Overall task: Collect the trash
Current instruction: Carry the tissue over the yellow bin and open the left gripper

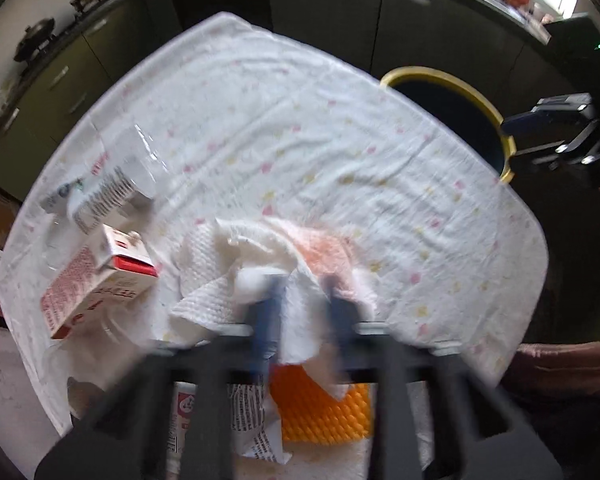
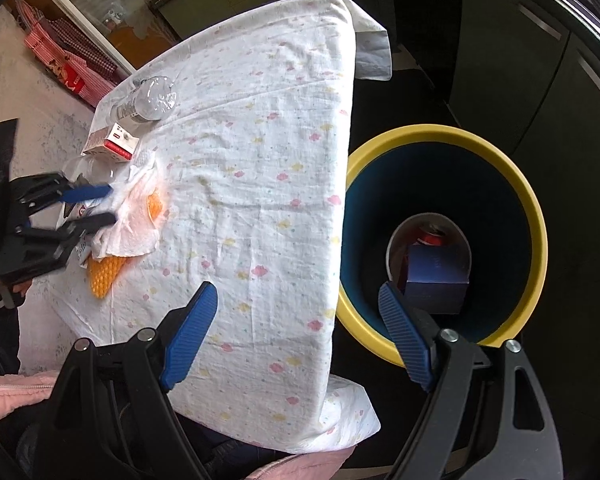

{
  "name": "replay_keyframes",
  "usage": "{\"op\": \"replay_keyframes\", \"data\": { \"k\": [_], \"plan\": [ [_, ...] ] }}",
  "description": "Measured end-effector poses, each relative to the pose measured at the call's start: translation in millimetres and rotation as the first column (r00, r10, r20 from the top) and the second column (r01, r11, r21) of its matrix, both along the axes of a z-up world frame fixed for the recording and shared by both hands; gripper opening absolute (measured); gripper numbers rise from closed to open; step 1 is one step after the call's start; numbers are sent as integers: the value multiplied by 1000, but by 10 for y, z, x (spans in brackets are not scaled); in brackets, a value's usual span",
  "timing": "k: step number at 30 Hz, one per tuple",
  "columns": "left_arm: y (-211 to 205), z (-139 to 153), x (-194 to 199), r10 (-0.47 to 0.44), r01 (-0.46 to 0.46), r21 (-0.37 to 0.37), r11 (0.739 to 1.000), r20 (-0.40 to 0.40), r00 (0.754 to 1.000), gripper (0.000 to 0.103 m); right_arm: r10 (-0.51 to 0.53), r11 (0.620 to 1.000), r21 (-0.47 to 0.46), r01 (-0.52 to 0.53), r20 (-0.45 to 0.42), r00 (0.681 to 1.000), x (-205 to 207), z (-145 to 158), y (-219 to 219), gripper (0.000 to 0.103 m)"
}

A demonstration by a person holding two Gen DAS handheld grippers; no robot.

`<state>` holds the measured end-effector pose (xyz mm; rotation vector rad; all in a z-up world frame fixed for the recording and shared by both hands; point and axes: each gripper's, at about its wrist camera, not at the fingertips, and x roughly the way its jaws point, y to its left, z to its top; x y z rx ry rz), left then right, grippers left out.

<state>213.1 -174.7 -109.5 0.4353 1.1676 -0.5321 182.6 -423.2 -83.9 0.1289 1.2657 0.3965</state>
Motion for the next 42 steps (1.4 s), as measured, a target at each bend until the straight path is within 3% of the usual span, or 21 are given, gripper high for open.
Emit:
{"op": "replay_keyframes", "data": {
  "k": [4,9,13,22,33,42],
  "plan": [
    [36,20,14,10,-10,4,1000,28,1000,3,3,1000,3,-3,5,1000,-9,11,9,78],
    [194,498,-60,60,-46,-109,993,137,989,3,12,1000,16,-12,19,1000,-45,44,59,78],
    [283,869,-108,105,-65,-174,983,234,966,3,43,997,61,-46,59,997,-158,121,185,78],
    [148,1340,-184,71,-6,-200,980,318,945,3,62,997,50,-67,91,994,-378,202,269,78],
    [-581,1510,-124,-67,139,-186,973,347,935,3,-25,998,57,17,133,991,-810,261,-121,78],
    [-1643,1330,104,-206,271,-182,945,312,927,3,-175,982,89,166,102,979,-996,76,-759,78]
  ]
}}
